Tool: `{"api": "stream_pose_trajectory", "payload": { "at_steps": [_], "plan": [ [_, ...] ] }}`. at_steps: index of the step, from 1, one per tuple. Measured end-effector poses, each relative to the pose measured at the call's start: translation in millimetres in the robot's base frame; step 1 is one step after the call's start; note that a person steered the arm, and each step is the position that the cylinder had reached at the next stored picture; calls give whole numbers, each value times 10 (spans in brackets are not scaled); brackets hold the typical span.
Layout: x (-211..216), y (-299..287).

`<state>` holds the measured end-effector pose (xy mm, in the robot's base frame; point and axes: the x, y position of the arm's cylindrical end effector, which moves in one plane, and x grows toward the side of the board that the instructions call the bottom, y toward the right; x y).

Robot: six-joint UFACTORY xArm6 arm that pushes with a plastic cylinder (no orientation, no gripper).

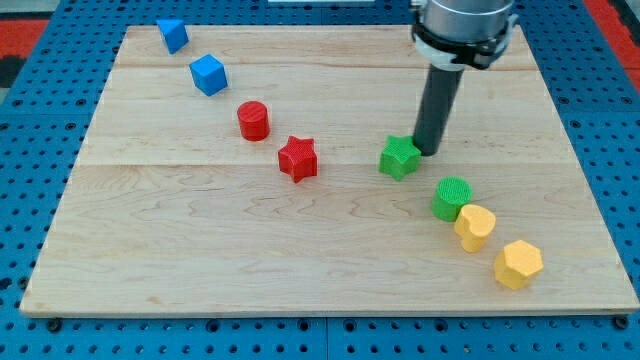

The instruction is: Push the green circle diagonally to the red star

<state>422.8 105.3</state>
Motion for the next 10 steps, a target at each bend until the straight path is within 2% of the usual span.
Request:
{"api": "stream_pose_trajectory", "payload": {
  "at_steps": [2,3,4,5,6,8,10],
  "plan": [
    [419,-1022],
    [418,-1054],
    [227,-504],
    [229,119],
    [271,429],
    [696,443],
    [1000,35]
  ]
}}
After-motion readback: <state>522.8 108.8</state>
